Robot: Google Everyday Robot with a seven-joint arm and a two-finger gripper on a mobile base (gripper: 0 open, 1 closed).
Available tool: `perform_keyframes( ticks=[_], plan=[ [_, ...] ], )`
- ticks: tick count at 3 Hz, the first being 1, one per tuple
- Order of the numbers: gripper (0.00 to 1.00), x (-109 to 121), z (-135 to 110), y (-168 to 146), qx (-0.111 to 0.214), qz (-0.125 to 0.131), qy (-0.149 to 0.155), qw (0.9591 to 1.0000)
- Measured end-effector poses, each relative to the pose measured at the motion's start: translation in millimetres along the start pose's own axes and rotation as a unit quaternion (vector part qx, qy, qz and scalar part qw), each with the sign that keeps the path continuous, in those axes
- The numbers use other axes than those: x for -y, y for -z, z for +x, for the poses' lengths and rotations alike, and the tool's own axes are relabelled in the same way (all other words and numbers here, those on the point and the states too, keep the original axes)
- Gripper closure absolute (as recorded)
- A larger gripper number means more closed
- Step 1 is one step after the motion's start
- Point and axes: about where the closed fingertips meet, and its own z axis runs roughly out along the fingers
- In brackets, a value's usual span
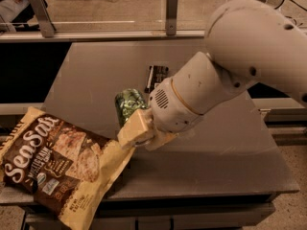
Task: Move green can near brown chip bag
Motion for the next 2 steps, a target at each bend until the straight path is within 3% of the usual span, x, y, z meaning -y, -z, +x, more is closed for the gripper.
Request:
perform_keyframes(
  ticks=[2],
  plan=[
    [1.00,-5.6,-0.3,6.1,0.005,0.012,0.001,0.9999]
  ],
)
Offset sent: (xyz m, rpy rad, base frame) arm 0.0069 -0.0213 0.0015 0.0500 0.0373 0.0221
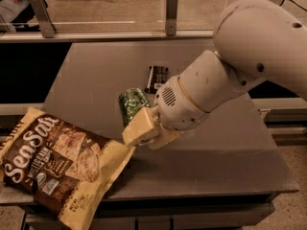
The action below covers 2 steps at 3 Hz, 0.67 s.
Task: Move green can near brown chip bag
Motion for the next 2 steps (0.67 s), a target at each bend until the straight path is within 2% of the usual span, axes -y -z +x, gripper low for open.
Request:
perform_keyframes(
  ticks=[1,2],
  plan=[
    [1.00,-23,-6,3,0.013,-0.016,-0.017,0.9996],
    [1.00,-44,-24,3,0.030,-0.053,-0.026,0.9978]
  ],
)
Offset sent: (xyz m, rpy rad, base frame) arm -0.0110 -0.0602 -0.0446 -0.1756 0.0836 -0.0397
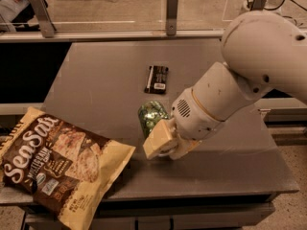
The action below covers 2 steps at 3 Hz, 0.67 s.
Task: Move green can near brown chip bag
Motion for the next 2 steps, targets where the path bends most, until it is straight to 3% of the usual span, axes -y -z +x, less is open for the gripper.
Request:
perform_keyframes(
  ticks=[1,2],
  plan=[
    [1.00,0.1,-8.8,9.1,-0.016,-0.036,0.017,0.9991],
    [0.82,2.5,-9.2,10.3,-0.017,-0.038,0.018,0.9990]
  ],
)
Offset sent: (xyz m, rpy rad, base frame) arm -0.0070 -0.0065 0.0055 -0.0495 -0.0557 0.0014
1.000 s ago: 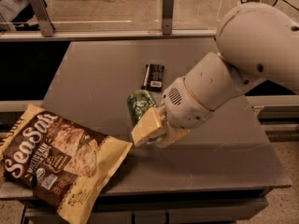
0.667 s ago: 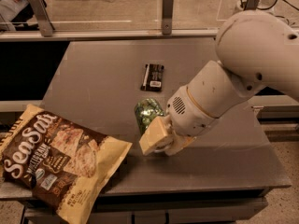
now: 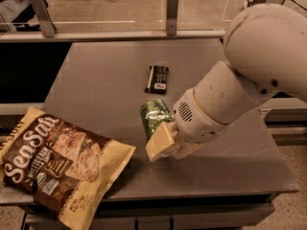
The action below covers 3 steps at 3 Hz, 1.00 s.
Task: Move green can near brown chip bag
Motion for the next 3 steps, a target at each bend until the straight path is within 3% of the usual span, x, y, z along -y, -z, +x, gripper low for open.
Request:
perform_keyframes(
  ticks=[3],
  plan=[
    [0.12,6.2,-0.9,3.6,-0.004,-0.007,0.005,1.0000]
  ],
)
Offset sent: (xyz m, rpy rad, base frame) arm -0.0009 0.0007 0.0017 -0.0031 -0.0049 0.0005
